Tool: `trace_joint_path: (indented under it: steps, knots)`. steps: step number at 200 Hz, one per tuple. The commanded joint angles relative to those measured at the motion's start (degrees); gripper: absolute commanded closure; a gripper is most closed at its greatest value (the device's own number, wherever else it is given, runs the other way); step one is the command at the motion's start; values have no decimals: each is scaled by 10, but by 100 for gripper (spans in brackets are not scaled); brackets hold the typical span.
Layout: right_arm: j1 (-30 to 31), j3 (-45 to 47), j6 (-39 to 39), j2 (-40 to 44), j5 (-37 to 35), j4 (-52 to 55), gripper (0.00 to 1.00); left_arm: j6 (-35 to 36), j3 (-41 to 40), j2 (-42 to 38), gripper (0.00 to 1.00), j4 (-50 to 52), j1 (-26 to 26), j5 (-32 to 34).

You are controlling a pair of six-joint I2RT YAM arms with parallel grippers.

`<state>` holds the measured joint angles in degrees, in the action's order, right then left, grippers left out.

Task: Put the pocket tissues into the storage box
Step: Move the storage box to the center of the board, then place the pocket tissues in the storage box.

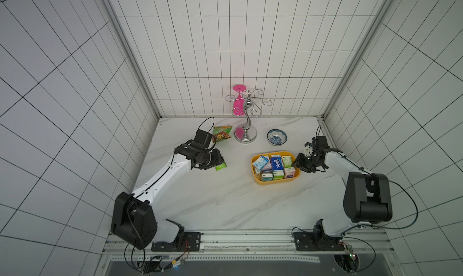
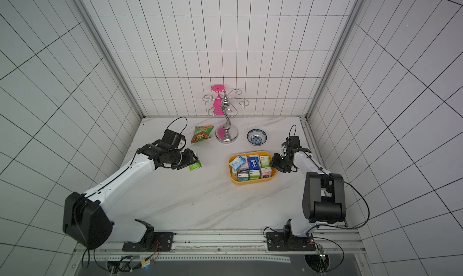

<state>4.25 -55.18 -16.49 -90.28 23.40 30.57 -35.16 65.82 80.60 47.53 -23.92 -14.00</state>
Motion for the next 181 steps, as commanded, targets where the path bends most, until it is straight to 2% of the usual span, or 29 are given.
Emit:
trace_joint_path:
  steps: [1,35,94,116,146,159,181]
  knots:
    - [39,-18,-2,5,-5,17,63,21,31,18,51,-5,-13,3]
    - [92,-38,-12,2,-26,28,63,35,81,55,51,-1,-44,15]
    - [163,-82,-49,-35,-32,22,63,52,223,160,51,34,-115,35]
    - [162,-88,-56,-17,-70,37,56,68,293,212,51,63,-148,53]
    - [149,-89,-64,50,-153,71,38,86,384,286,50,94,-200,85]
    - [128,-89,-80,80,-202,96,35,88,423,318,50,102,-222,96]
    - [63,-72,-91,127,-209,112,32,95,500,378,50,124,-261,135]
